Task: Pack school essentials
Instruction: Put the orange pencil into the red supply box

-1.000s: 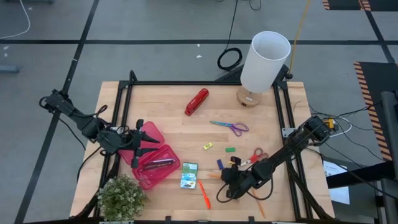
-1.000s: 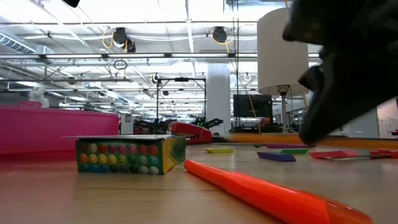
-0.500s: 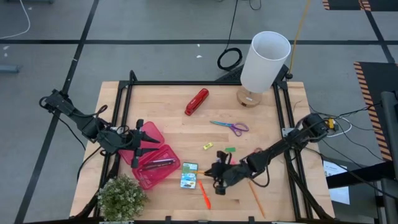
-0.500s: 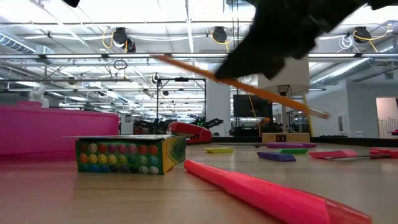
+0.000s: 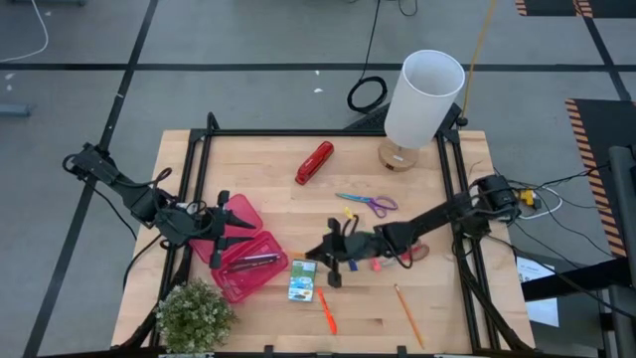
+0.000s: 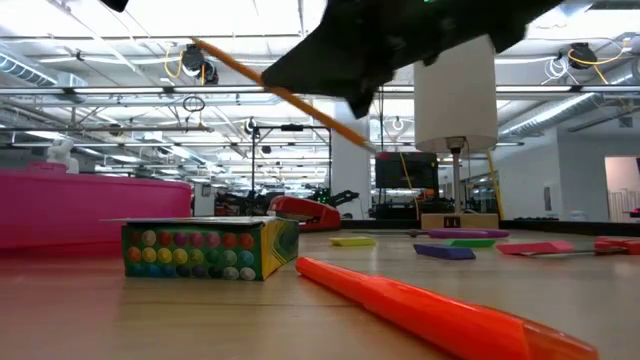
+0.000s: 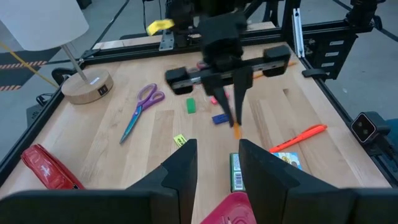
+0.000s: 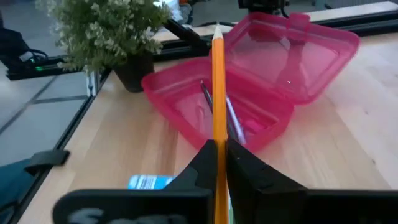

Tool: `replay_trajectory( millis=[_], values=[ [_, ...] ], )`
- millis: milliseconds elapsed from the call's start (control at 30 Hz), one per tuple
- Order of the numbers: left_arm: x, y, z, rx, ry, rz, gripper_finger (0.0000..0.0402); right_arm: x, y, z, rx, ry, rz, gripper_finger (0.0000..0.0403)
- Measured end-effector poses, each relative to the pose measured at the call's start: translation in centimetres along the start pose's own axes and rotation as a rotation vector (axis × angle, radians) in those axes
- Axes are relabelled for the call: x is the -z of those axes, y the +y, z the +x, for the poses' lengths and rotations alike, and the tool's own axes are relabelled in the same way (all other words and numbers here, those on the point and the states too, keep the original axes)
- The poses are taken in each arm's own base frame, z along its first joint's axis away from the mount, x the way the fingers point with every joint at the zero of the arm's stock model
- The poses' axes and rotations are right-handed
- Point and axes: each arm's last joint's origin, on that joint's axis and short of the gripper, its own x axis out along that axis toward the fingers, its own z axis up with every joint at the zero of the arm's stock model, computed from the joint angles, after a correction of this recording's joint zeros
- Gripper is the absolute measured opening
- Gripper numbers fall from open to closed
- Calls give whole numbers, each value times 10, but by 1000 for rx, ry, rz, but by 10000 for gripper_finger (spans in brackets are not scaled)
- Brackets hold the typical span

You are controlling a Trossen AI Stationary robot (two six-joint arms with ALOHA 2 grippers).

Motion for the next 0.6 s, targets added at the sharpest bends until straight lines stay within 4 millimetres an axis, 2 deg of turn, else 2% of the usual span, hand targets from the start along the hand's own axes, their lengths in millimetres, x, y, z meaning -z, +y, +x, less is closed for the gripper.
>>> replay_trajectory(
  millis=[200,400,600],
  values=[
    [0,0,0,0,0,0,122,-19,-15,24,-67,-6,-40,11],
    [0,0,0,0,-1,-1,122,-38,-19,54,-109,-4,-110,9],
    [-1,0,0,1,-10,-6,122,-42,-22,87,-128,15,-150,9]
  ],
)
